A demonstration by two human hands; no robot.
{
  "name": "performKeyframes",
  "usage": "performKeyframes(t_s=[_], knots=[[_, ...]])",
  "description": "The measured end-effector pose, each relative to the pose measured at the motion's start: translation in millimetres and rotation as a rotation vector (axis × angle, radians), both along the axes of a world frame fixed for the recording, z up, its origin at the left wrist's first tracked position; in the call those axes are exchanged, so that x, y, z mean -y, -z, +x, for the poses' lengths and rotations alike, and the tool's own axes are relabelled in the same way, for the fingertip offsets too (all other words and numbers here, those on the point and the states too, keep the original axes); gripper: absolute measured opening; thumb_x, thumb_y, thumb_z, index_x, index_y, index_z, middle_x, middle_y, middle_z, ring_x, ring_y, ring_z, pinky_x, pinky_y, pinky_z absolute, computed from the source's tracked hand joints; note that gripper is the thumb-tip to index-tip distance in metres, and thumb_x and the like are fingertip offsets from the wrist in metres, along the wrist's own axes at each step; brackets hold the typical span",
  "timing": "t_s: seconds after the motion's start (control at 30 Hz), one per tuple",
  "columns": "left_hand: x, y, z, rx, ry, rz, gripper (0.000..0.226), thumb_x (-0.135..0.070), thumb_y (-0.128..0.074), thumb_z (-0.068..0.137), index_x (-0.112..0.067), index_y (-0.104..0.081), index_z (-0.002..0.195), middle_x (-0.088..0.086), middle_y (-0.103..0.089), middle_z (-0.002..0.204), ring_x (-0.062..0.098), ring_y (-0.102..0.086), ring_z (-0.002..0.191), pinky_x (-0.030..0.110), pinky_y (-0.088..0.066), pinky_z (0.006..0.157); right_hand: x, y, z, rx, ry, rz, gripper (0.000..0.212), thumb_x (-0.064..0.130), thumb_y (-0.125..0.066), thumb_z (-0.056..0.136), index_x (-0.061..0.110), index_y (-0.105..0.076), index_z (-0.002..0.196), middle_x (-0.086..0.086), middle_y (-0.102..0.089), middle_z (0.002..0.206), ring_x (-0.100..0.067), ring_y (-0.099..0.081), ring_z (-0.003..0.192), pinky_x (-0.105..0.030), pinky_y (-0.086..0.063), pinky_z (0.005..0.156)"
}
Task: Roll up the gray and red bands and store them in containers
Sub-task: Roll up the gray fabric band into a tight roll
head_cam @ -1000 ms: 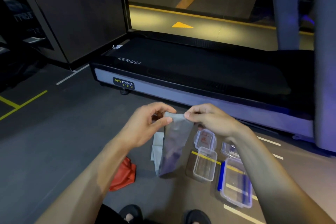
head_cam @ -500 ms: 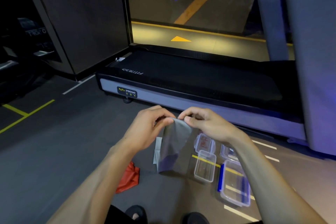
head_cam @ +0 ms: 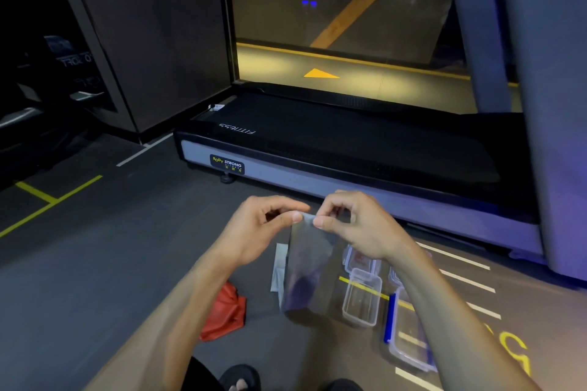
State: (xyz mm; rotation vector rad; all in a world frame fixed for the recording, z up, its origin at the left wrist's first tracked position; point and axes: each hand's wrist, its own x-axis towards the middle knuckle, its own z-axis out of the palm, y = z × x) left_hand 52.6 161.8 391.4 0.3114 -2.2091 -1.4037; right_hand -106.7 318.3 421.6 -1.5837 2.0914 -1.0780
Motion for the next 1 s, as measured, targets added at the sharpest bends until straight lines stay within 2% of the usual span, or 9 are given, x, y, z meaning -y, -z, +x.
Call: performKeyframes(t_s=[0.1, 0.2, 0.27, 0.4, 0.47, 0.6, 0.67, 0.83, 1.0], knots=[[-0.6, 2.8, -5.0, -0.030, 0.004, 0.037, 0.018, -0.021, -0.066, 0.096, -0.023, -0.076, 0.110, -0.008, -0.077, 0.105, 0.010, -0.071, 0.102, 0.020, -0.051, 0.089, 4.7, 0.3, -3.6, 0.089, -0.026, 0.003, 0.013, 0.025, -0.074, 0.093, 0.023, -0.070, 0.081, 0.000, -0.066, 0.072, -0.015, -0.057, 0.066, -0.040, -0.049, 0.069], [0.3, 6.8, -10.4, -0.052, 0.024, 0.096, 0.020, -0.019, -0.066, 0.097, -0.021, -0.074, 0.115, -0.001, -0.077, 0.108, 0.021, -0.071, 0.105, 0.031, -0.054, 0.093, 7.5, 3.5, -8.4, 0.139, -0.047, 0.021, 0.009, 0.021, -0.068, 0.098, 0.022, -0.070, 0.089, 0.010, -0.059, 0.070, -0.005, -0.049, 0.066, -0.026, -0.041, 0.066], [1.9, 9.4, -13.1, -0.054, 0.052, 0.116, 0.024, -0.012, -0.067, 0.095, -0.019, -0.073, 0.117, 0.002, -0.076, 0.106, 0.015, -0.070, 0.100, 0.028, -0.054, 0.091, 9.1, 4.5, -8.9, 0.163, -0.045, 0.039, 0.010, 0.020, -0.066, 0.100, 0.025, -0.072, 0.095, 0.016, -0.058, 0.071, -0.003, -0.047, 0.067, -0.020, -0.039, 0.066], [4.9, 14.8, -18.3, -0.013, 0.027, 0.070, 0.030, -0.005, -0.068, 0.094, -0.017, -0.072, 0.121, -0.011, -0.067, 0.086, 0.004, -0.063, 0.085, 0.021, -0.050, 0.084, 14.0, 6.9, -10.7, 0.244, 0.002, 0.094, 0.011, 0.020, -0.065, 0.099, 0.020, -0.074, 0.093, 0.007, -0.062, 0.076, -0.006, -0.051, 0.071, -0.025, -0.040, 0.069], [4.6, 16.1, -21.3, -0.014, 0.022, 0.070, 0.031, -0.007, -0.068, 0.095, -0.018, -0.070, 0.124, -0.012, -0.064, 0.086, 0.005, -0.062, 0.086, 0.023, -0.050, 0.085, 15.9, 7.4, -11.4, 0.286, 0.030, 0.108, 0.012, 0.021, -0.064, 0.099, 0.018, -0.074, 0.092, 0.005, -0.064, 0.079, -0.008, -0.053, 0.074, -0.029, -0.041, 0.072], [1.1, 16.3, -25.9, -0.046, 0.074, 0.091, 0.036, -0.017, -0.068, 0.093, -0.023, -0.067, 0.129, 0.017, -0.065, 0.101, 0.013, -0.062, 0.092, 0.034, -0.051, 0.091, 16.2, 7.9, -12.9, 0.349, 0.066, 0.100, 0.014, 0.021, -0.063, 0.097, 0.015, -0.074, 0.090, 0.002, -0.067, 0.082, -0.012, -0.055, 0.078, -0.035, -0.041, 0.077], [-0.5, 16.7, -27.5, -0.044, 0.076, 0.103, 0.037, -0.015, -0.068, 0.093, -0.023, -0.067, 0.129, 0.022, -0.063, 0.103, 0.016, -0.062, 0.093, 0.040, -0.052, 0.094, 14.6, 9.0, -15.3, 0.378, 0.068, 0.091, 0.013, 0.019, -0.063, 0.097, 0.013, -0.073, 0.090, -0.001, -0.066, 0.082, -0.015, -0.055, 0.078, -0.036, -0.041, 0.077], [-2.4, 16.3, -29.3, -0.039, 0.071, 0.099, 0.041, -0.006, -0.067, 0.094, -0.023, -0.067, 0.131, -0.004, -0.060, 0.088, 0.014, -0.059, 0.087, 0.034, -0.049, 0.089, 8.2, 6.7, -20.5, 0.492, 0.074, 0.109, 0.015, 0.014, -0.064, 0.096, 0.011, -0.073, 0.085, 0.002, -0.065, 0.076, -0.011, -0.057, 0.076, -0.032, -0.040, 0.079], [-5.1, 13.2, -30.5, -0.048, 0.048, 0.015, 0.029, -0.012, -0.066, 0.094, -0.023, -0.072, 0.121, 0.006, -0.068, 0.096, 0.018, -0.065, 0.094, 0.039, -0.051, 0.090, 3.7, 4.3, -20.1, 0.648, 0.050, 0.106, 0.018, 0.011, -0.063, 0.096, 0.015, -0.071, 0.080, -0.001, -0.063, 0.079, -0.015, -0.055, 0.080, -0.036, -0.037, 0.081]])
